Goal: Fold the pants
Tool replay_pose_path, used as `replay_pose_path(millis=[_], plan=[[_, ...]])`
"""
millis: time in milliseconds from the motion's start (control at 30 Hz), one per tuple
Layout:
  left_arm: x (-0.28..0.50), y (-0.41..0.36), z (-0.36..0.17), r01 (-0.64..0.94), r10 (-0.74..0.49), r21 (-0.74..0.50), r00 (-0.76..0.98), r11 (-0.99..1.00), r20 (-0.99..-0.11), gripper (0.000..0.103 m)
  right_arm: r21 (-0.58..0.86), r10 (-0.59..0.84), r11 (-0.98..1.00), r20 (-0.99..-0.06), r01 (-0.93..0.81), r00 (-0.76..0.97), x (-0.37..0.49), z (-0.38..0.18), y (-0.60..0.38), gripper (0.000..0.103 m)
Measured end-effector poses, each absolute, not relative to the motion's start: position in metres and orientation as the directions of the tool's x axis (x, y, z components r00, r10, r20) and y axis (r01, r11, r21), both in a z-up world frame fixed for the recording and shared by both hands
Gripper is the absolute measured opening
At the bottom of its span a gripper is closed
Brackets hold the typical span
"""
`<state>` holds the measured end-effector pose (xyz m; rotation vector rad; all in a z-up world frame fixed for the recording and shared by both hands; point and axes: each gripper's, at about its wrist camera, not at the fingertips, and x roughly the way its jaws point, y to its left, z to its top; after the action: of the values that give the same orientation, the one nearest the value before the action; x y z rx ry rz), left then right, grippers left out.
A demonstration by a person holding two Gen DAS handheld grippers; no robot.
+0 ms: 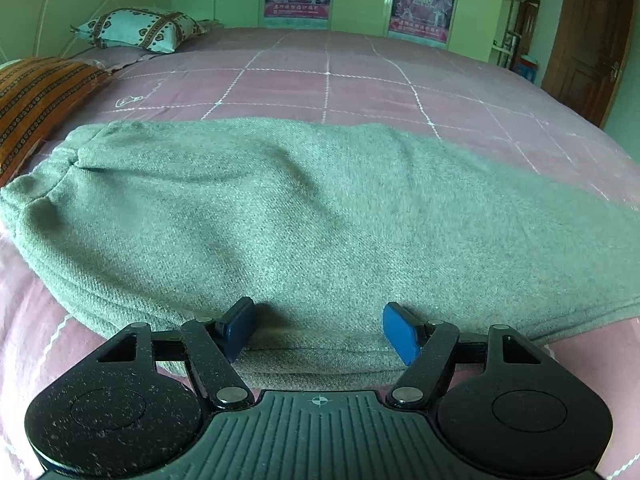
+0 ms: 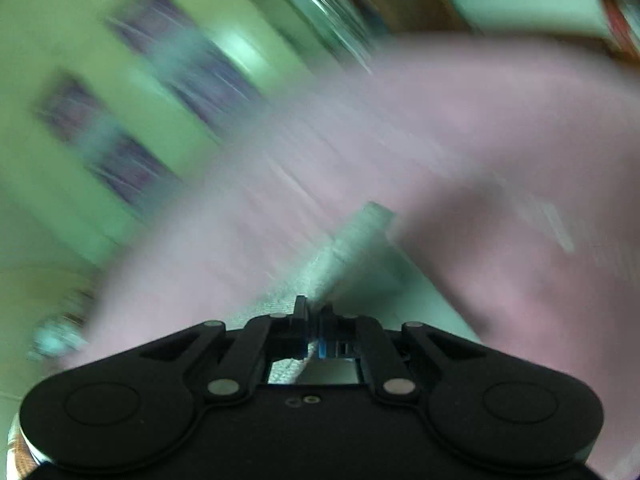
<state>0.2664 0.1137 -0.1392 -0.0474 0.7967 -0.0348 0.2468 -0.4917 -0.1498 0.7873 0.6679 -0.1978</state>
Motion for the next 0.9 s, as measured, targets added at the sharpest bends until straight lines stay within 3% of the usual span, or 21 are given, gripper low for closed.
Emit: replay_pose_path(millis=[267, 400, 533, 600, 667, 700, 733, 833, 900], plan=[[0.266, 0.114, -0.139, 0.016, -0.055, -0.06, 0.696, 0.998, -0.716, 0.071, 0.595, 0.075, 0.697, -0.615, 0.4, 0.785, 0.243, -0.151, -0.491, 0.0], [0.268, 0.119, -0.136, 0.039, -0.083, -0.077, 0.681, 0.996, -0.727, 0.071, 0.606, 0.087, 0.727, -0.549, 0.323, 0.831, 0.212, -0.125, -0.491, 0.0], [0.269, 0.119, -0.136, 0.054, -0.091, -0.074, 0.674, 0.996, -0.733, 0.071, 0.545, 0.082, 0.742, -0.652, 0.39, 0.754, 0.219, -0.148, -0.493, 0.0], [0.268, 0.119, -0.135, 0.055, -0.091, -0.073, 0.672, 0.996, -0.735, 0.071, 0.602, 0.115, 0.695, -0.634, 0.394, 0.765, 0.218, -0.156, -0.503, 0.0], [0.266, 0.12, -0.135, 0.055, -0.092, -0.075, 0.675, 0.996, -0.732, 0.071, 0.628, 0.079, 0.667, -0.594, 0.4, 0.801, 0.206, -0.148, -0.508, 0.014], [0.266, 0.12, -0.136, 0.056, -0.093, -0.074, 0.678, 0.996, -0.729, 0.071, 0.632, 0.054, 0.662, -0.576, 0.402, 0.816, 0.201, -0.145, -0.51, 0.015], [0.266, 0.12, -0.137, 0.056, -0.092, -0.073, 0.68, 0.996, -0.728, 0.071, 0.644, 0.045, 0.648, -0.565, 0.407, 0.824, 0.198, -0.144, -0.513, 0.015], [0.267, 0.117, -0.137, 0.051, -0.083, -0.067, 0.68, 0.996, -0.728, 0.072, 0.621, 0.05, 0.651, -0.609, 0.437, 0.792, 0.209, -0.148, -0.521, 0.0], [0.266, 0.117, -0.136, 0.051, -0.085, -0.068, 0.679, 0.996, -0.729, 0.072, 0.62, 0.043, 0.69, -0.549, 0.372, 0.835, 0.208, -0.131, -0.516, 0.0]])
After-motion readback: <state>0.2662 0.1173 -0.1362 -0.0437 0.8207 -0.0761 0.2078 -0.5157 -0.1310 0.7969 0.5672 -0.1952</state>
